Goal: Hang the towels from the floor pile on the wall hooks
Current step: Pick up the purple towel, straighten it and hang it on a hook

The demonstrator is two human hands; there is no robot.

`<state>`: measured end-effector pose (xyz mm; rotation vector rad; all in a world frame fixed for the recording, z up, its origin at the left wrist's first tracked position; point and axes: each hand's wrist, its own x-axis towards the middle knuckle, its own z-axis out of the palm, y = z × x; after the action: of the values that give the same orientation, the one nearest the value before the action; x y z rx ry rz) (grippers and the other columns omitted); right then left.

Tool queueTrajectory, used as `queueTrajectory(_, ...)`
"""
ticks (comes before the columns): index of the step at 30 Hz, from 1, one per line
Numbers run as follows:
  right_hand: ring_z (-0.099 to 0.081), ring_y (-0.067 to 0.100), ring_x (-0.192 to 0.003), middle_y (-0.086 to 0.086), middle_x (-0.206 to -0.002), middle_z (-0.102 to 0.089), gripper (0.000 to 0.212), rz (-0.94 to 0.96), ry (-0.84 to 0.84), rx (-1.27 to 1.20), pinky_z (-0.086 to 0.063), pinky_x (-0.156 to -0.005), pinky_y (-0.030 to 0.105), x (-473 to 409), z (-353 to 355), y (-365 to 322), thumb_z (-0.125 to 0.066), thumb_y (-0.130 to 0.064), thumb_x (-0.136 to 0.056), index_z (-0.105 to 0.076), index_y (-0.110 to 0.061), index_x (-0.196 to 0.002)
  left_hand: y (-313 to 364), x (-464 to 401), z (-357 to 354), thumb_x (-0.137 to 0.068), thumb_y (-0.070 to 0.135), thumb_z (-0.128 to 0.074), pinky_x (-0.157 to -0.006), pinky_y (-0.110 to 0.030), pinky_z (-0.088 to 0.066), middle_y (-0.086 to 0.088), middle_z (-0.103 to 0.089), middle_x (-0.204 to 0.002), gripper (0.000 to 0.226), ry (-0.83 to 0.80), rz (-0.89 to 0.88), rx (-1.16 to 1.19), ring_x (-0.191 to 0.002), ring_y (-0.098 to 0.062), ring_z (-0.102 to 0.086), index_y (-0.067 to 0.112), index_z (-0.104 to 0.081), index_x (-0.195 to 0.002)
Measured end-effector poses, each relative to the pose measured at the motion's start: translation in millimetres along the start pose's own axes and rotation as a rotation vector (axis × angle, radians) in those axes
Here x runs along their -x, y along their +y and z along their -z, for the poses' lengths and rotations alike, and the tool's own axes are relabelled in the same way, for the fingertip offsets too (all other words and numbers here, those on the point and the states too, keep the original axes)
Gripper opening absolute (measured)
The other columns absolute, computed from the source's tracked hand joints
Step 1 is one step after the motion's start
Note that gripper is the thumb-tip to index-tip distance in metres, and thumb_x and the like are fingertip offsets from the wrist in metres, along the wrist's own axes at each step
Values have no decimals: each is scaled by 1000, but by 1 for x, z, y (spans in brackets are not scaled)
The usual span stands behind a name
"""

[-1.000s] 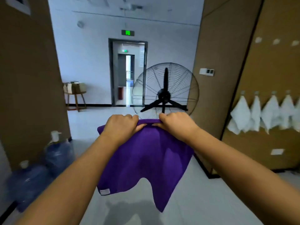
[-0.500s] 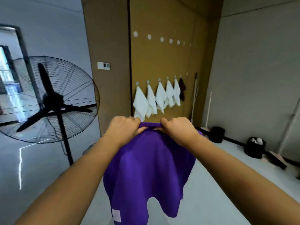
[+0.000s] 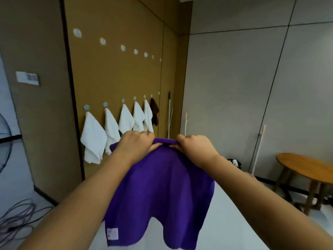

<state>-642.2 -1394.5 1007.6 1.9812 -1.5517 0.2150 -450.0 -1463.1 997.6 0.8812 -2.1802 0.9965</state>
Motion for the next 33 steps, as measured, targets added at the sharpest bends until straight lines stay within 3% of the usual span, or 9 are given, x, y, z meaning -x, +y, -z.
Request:
queueTrajectory(7, -62, 27, -82, 5, -93, -63, 47, -36, -43, -15, -36, -60, 30, -40, -90, 81, -21, -52, -98, -46, -14, -110, 23, -70, -106, -78, 48, -58, -37, -21, -28, -5, -54, -46, 43, -43, -63, 21, -33, -21, -50, 9, -56, -59)
queueTrajectory(12, -62, 23, -77, 4, -90, -63, 47, -12, -58, -33, -40, -60, 30, -79, -161, 154, -20, -52, -98, -47, -15, -110, 52, -129, -179, -97, 54, -26, -59, -28, -36, -1, -63, -88, 48, -147, -42, -26, -79, -19, -63, 15, -54, -99)
queueTrajectory(16, -63, 24, -80, 4, -92, -64, 48, 42, -43, -26, -37, -61, 29, -109, -199, 224, -20, -51, -98, -48, -14, -111, 71, -185, -238, -82, 48, -62, -41, -26, -39, -5, -59, -54, 41, -187, 28, 27, -44, -22, -57, 9, -60, -69)
queueTrajectory(21, -62, 24, -83, 4, -96, -64, 47, 64, -51, -27, -35, -62, 28, -147, -246, 304, -21, -50, -99, -48, -13, -113, 99, -249, -309, -96, 51, -33, -58, -28, -36, -4, -66, -83, 46, -185, 69, 36, -72, -22, -64, 13, -58, -94)
queueTrajectory(24, -63, 24, -84, 4, -96, -64, 46, 62, -74, -64, -35, -62, 28, -167, -284, 330, -22, -50, -99, -49, -14, -111, 105, -277, -346, -98, 52, -22, -62, -27, -30, 0, -63, -99, 47, -326, 16, -36, -88, -17, -62, 16, -51, -105)
queueTrajectory(28, -61, 22, -79, 3, -93, -63, 45, 48, -82, -98, -35, -61, 28, -205, -333, 360, -21, -50, -99, -49, -16, -109, 98, -308, -403, -98, 53, -20, -55, -26, -25, 0, -62, -101, 49, -390, -7, -98, -89, -17, -61, 17, -50, -108)
queueTrajectory(33, -62, 22, -80, 3, -93, -63, 44, 59, -90, -128, -36, -62, 27, -265, -394, 386, -22, -49, -100, -48, -16, -112, 73, -344, -485, -98, 54, -18, -63, -25, -33, 0, -62, -98, 50, -416, -5, -65, -87, -16, -61, 16, -50, -108)
